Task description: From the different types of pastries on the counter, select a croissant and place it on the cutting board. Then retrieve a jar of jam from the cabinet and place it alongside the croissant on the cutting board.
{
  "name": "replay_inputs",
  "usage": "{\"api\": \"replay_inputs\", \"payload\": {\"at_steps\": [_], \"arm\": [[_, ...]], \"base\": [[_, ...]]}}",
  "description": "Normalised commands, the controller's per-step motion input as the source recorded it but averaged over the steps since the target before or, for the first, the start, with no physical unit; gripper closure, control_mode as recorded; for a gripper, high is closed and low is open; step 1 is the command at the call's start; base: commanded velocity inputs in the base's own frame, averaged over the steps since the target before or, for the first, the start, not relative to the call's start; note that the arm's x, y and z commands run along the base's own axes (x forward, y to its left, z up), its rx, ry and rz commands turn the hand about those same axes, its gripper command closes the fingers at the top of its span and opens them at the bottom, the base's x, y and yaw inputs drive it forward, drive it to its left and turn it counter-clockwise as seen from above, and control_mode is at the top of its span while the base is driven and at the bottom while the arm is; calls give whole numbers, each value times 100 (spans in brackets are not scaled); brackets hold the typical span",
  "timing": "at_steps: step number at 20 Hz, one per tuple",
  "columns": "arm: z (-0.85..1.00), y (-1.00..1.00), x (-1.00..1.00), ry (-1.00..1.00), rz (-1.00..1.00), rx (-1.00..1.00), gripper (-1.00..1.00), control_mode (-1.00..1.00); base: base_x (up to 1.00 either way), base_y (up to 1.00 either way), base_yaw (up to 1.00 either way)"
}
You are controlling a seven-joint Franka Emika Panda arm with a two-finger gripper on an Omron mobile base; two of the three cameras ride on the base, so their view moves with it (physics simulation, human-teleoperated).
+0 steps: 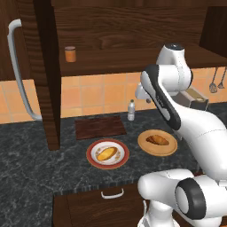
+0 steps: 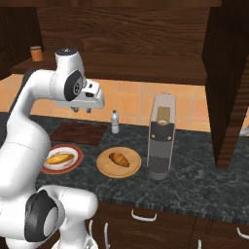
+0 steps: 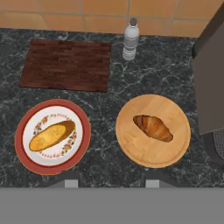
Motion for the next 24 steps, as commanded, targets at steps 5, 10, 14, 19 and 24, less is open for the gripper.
{"api": "replay_inputs", "payload": {"at_steps": [5,10,14,19,24], "arm": [[-19,18,-7,1,0,-2,-100,-100],[-80,-3,3,1,2,0,-100,-100],[-71,-56,4,0,6,0,-100,-100],[-81,-43,6,13,9,0,-100,-100],[-77,-24,16,9,24,0,-100,-100]], "base": [[0,0,0],[0,0,0],[0,0,0],[0,0,0],[0,0,0]]}}
